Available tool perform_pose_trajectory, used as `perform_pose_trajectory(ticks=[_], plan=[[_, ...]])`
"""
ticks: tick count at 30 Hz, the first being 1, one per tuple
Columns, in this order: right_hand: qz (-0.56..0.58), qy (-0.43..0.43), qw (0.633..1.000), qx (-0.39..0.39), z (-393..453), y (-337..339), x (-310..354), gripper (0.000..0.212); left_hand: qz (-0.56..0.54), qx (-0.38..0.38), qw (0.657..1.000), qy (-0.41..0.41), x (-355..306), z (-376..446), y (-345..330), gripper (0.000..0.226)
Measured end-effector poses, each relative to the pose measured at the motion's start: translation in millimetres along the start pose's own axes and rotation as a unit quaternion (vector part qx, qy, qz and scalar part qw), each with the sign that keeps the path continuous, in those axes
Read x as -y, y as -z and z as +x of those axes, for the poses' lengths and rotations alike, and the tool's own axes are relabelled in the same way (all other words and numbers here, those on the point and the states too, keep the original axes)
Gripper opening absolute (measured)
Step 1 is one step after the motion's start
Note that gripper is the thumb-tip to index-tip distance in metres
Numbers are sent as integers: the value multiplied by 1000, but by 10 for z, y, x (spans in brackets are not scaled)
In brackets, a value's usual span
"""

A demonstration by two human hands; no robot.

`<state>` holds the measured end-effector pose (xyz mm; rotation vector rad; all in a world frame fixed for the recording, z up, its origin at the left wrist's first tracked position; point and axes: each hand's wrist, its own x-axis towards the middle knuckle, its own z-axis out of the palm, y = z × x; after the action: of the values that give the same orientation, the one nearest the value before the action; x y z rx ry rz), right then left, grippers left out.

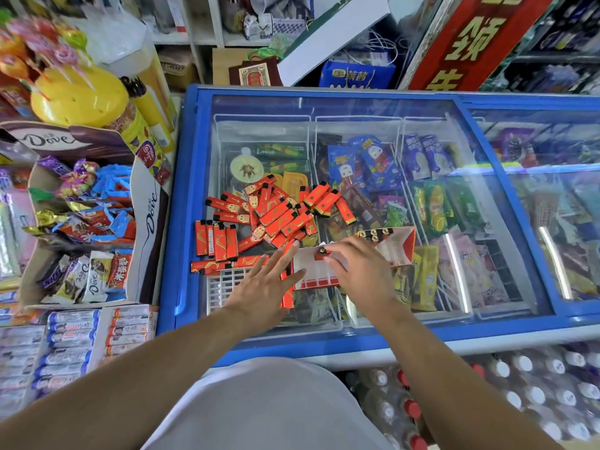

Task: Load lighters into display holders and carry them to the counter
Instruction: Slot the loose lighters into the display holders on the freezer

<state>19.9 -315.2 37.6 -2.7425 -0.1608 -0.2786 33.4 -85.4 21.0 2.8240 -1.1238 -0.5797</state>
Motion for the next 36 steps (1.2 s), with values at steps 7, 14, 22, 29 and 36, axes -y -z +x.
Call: perform_pose_trajectory(ticks=[7,14,22,29,36], plan=[[-55,-113,991,46,894,89,30,23,28,19,999,11,26,-187,-84,84],[-127,-266,916,273,1485,-156,-299,39,-2,74,996,54,112,-390,-291,91],[-97,-300,911,266,1567,-239,-472,27,-43,111,991,61,282,-452,-469,96],[100,-152,970,159,986,553,143,14,-66,96,991,64,290,-442,-537,97],[125,-118,961,216,321,437,342,33,-90,99,989,68,291,-431,-513,97]])
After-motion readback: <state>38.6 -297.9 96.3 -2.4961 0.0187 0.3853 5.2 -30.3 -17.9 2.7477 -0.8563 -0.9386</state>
